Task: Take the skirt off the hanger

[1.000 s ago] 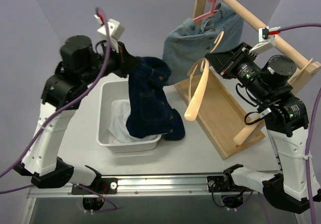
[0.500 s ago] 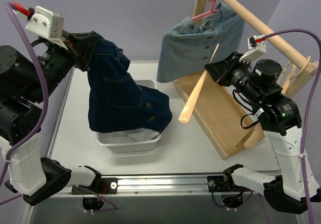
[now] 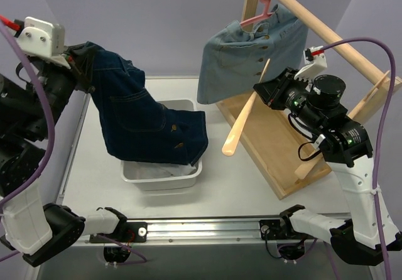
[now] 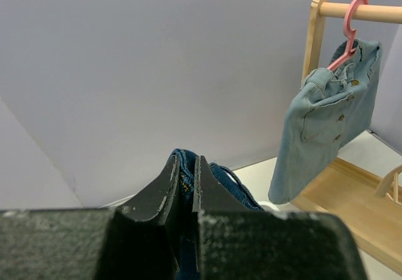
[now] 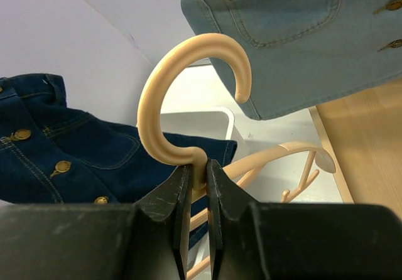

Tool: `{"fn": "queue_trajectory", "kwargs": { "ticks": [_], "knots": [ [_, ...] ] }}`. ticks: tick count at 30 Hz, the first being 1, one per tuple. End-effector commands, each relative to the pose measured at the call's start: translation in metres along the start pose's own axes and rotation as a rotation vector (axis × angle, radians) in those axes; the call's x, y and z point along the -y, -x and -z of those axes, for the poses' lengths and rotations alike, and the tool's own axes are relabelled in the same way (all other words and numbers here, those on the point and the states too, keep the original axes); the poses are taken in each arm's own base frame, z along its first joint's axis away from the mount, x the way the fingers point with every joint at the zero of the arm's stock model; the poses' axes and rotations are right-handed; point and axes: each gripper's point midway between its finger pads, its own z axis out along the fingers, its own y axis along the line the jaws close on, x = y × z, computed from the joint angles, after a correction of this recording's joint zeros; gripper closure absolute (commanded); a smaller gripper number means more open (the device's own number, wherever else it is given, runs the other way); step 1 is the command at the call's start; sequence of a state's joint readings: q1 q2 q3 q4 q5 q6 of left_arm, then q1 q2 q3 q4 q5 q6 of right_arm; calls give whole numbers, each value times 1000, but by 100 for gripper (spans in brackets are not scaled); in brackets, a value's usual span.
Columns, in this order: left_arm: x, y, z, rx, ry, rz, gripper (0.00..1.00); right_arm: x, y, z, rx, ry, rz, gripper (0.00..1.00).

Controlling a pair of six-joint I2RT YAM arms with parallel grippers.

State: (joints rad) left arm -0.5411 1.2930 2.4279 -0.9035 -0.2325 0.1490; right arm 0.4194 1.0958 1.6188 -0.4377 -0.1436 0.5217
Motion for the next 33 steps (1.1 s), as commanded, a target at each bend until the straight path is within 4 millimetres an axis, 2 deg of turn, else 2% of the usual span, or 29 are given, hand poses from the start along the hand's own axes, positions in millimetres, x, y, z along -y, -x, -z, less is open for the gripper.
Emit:
{"fn": "queue_trajectory", "kwargs": {
  "ticks": [1,6,11,14,15,17,19,20,22,23,24,26,27,32,33],
  "knots": [
    [-26,52,20,191,100,11,98,-8,14,2,62,29,12,100],
    [-23,45,13,163,94,-4,98,-6,10,1,53,20,10,100],
    [-22,45,14,163,86,-7,98,-8,10,1,54,24,9,100],
    [-8,32,5,136,26,16,98,-9,8,1,53,29,5,100],
    [1,16,-6,95,-1,18,98,-9,8,1,55,28,1,100],
    [22,4,-16,72,-91,54,98,-8,5,1,48,28,1,100],
    [44,-17,-32,12,-169,93,98,-8,5,3,50,25,1,100],
    [63,-21,-33,0,-270,105,98,-7,4,4,50,22,1,100],
    [90,-38,-47,-53,-384,135,98,-3,3,6,49,6,7,100],
    [102,-36,-46,-58,-440,170,98,-2,3,7,50,1,10,100],
    [123,-42,-50,-79,-547,185,98,-1,3,8,47,-8,14,100],
    [141,-44,-53,-96,-638,217,98,0,3,9,48,-11,19,100],
    [149,-43,-48,-96,-696,225,98,1,4,10,52,-17,18,100],
    [160,-60,-44,-151,-758,245,98,2,3,12,55,-22,25,100],
    [166,-73,-44,-186,-786,256,98,3,4,12,57,-22,25,100]
  ]
}}
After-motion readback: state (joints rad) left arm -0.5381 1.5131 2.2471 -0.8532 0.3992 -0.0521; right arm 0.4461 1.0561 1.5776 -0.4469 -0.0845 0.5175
